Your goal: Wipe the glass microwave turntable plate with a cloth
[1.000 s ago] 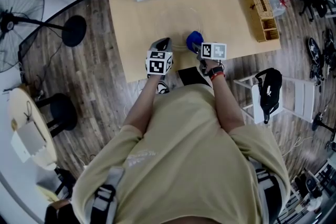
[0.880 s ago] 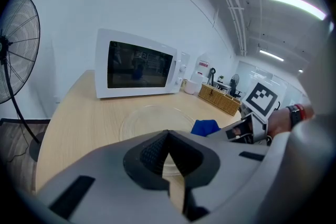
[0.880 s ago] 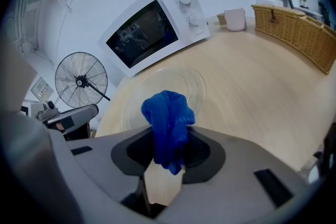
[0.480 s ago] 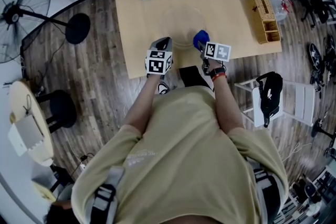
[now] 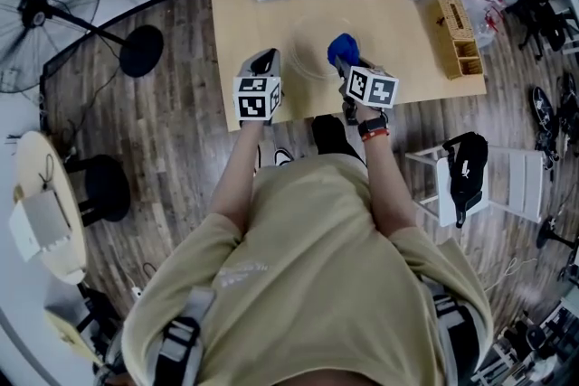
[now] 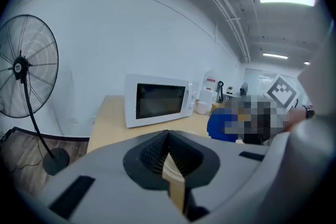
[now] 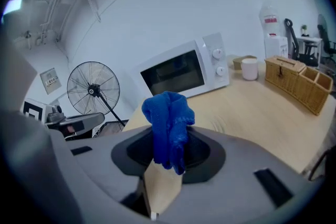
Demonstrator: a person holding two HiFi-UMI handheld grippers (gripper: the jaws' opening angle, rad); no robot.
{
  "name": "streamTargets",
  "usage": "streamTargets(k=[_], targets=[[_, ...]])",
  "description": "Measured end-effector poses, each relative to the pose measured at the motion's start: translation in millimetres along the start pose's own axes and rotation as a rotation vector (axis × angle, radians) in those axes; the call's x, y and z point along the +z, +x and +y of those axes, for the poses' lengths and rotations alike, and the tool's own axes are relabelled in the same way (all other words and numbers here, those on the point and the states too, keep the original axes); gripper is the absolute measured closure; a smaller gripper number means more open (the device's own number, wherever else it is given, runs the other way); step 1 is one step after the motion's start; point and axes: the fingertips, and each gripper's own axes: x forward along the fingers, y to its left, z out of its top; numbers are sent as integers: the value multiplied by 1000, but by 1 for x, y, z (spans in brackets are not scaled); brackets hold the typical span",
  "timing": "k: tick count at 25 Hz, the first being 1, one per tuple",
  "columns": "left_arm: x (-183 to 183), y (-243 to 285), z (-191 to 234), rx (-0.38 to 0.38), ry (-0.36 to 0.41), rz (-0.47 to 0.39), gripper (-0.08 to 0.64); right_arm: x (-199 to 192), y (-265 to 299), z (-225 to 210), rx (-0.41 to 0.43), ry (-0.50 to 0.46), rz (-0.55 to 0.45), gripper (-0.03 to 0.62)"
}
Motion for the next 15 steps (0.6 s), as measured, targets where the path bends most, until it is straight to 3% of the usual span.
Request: streamTargets(k=[4,10,15], targets=[[37,-26,7,35,40,-100,541,30,-23,27,8,-60,-108,454],[88,-77,1,62,67,-256,541,81,-72,67,-58,-222,-306,455],[114,-114,-12,71,92,-357,541,101,-107,99,-57,-284,-422,456]])
